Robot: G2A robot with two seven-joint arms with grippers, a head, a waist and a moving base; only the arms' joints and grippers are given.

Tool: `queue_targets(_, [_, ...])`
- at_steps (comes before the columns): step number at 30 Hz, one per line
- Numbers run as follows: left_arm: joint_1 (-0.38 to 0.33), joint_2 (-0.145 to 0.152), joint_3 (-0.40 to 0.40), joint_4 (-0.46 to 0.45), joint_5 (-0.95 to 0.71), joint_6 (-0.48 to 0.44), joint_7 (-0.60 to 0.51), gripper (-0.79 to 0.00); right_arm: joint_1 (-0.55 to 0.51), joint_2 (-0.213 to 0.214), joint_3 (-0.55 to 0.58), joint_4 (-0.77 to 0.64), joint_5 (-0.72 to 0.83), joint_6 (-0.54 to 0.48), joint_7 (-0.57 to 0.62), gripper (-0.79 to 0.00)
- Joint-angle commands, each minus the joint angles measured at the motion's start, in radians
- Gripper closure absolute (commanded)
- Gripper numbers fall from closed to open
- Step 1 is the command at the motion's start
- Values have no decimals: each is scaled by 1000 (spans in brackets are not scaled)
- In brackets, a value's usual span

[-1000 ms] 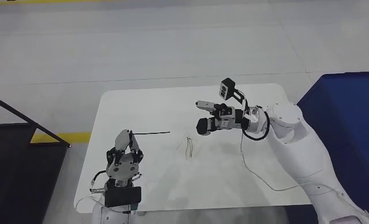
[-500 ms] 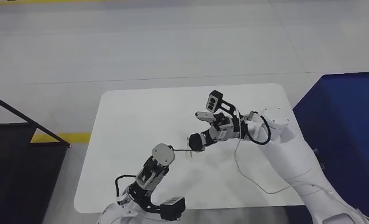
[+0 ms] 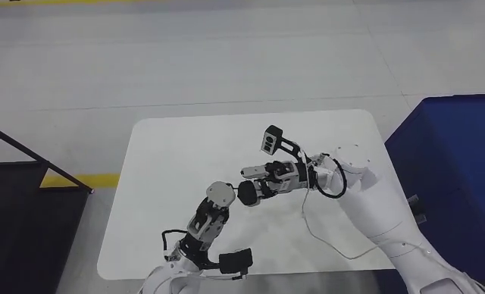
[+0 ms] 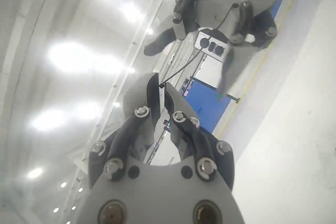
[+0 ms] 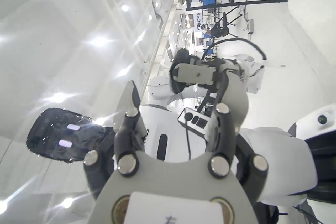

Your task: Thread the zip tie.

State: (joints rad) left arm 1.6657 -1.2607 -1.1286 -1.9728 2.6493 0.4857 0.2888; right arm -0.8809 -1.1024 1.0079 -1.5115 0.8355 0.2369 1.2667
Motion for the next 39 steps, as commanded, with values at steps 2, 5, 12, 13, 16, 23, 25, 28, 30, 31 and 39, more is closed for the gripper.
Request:
queue_targets(2, [2, 1, -5, 6, 2, -2, 8, 0, 1, 3, 10, -2, -10, 1, 8, -369])
queue_targets(5, [2, 1, -5, 7, 4, -3, 7, 0, -1, 4, 14, -3, -20, 7, 7, -351])
queue_targets(12, [-6, -1, 2, 8, 18, -6, -2, 0, 10, 2, 5, 16, -42, 42, -33, -206])
queue_targets(13, [-8, -2, 2, 10, 20, -7, -6, 0, 13, 1, 4, 20, -43, 46, -36, -191])
queue_targets(16, [-13, -3, 8, 15, 30, -12, -13, 0, 19, 0, -2, 28, -51, 52, -33, -188])
queue_targets(23, [-31, -8, 20, 32, 43, -27, -48, 0, 20, 1, -6, 33, -72, 43, -28, -212])
queue_targets(25, [-34, -9, 26, 38, 47, -31, -54, 0, 18, 1, -5, 31, -79, 39, -26, -206])
queue_targets(28, [-38, -11, 33, 41, 52, -33, -64, 0, 16, 2, -4, 30, -87, 37, -21, -154])
queue_targets(30, [-39, -12, 37, 42, 54, -33, -65, 0, 15, 3, -4, 32, -91, 36, -22, -105])
queue_targets(31, [-40, -13, 38, 43, 54, -31, -66, 0, 15, 3, -5, 33, -92, 37, -22, -77])
queue_targets(39, [-39, -15, 38, 47, 75, -28, -88, 0, 17, 1, -9, 37, -99, 39, -29, -62])
